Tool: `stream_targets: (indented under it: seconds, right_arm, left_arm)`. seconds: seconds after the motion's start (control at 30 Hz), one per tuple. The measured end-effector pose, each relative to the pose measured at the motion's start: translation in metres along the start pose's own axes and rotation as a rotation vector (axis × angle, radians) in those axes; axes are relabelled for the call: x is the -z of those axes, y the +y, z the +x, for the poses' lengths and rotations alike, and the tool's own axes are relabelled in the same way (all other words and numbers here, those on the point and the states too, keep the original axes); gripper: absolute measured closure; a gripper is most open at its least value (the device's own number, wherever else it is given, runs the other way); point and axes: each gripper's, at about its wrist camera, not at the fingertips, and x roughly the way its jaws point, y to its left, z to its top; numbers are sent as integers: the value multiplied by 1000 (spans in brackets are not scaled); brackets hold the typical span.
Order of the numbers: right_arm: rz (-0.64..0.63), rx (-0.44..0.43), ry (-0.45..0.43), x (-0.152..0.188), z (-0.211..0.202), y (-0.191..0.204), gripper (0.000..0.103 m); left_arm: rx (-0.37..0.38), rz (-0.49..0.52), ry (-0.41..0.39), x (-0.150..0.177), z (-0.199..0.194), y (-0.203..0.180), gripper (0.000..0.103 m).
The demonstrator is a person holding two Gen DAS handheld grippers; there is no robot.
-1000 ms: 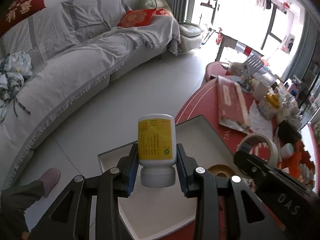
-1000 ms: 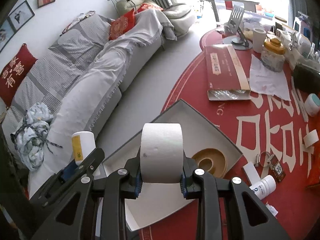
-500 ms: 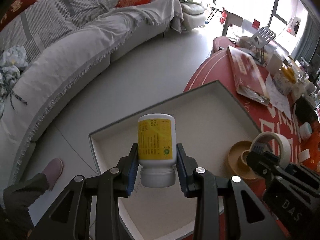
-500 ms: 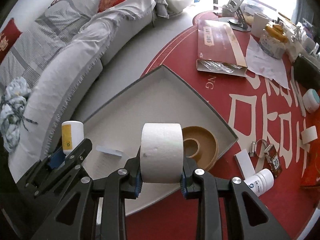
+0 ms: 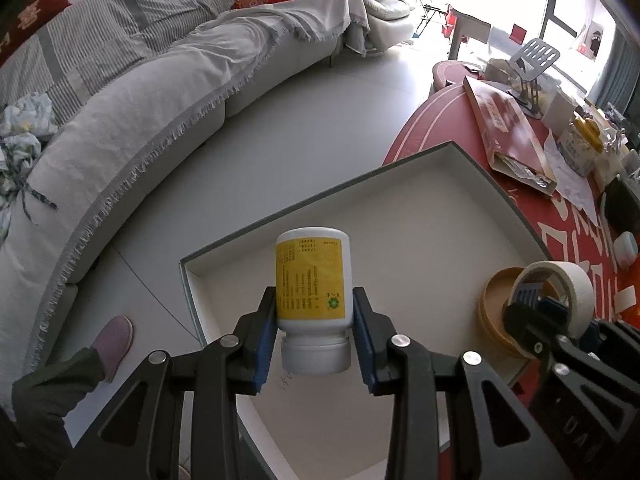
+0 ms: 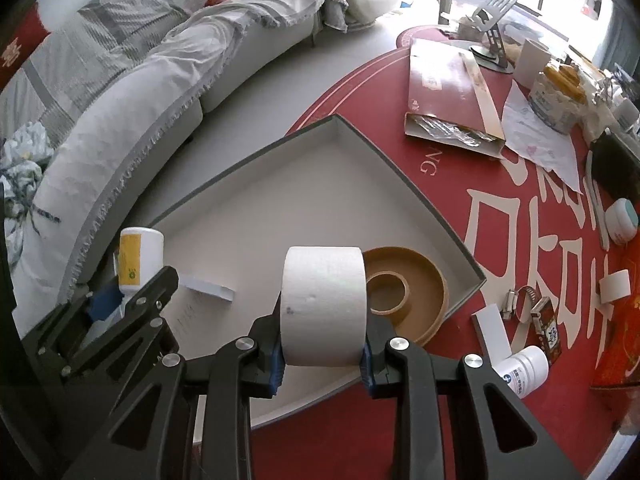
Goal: Organize rigid objects
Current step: 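Carry the pill bottle and white tape roll over the box lid, then open both tools to drop the pill bottle and tape roll into the lid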
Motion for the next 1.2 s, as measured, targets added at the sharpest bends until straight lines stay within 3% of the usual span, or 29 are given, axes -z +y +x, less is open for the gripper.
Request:
stream_targets:
  seconds: [1.1, 1.17, 1.2]
  right_arm:
    - [-23, 55, 54, 2, 28, 5, 72]
    - [-32, 56, 54, 2, 27, 6, 71]
    - [-37, 58, 56, 2, 27, 5, 69]
  left_arm:
    - [-10, 66, 32, 8, 22, -9, 64]
    - [-2, 79, 26, 8, 22, -10, 49]
    - [-2, 78, 26, 7, 22, -10, 36]
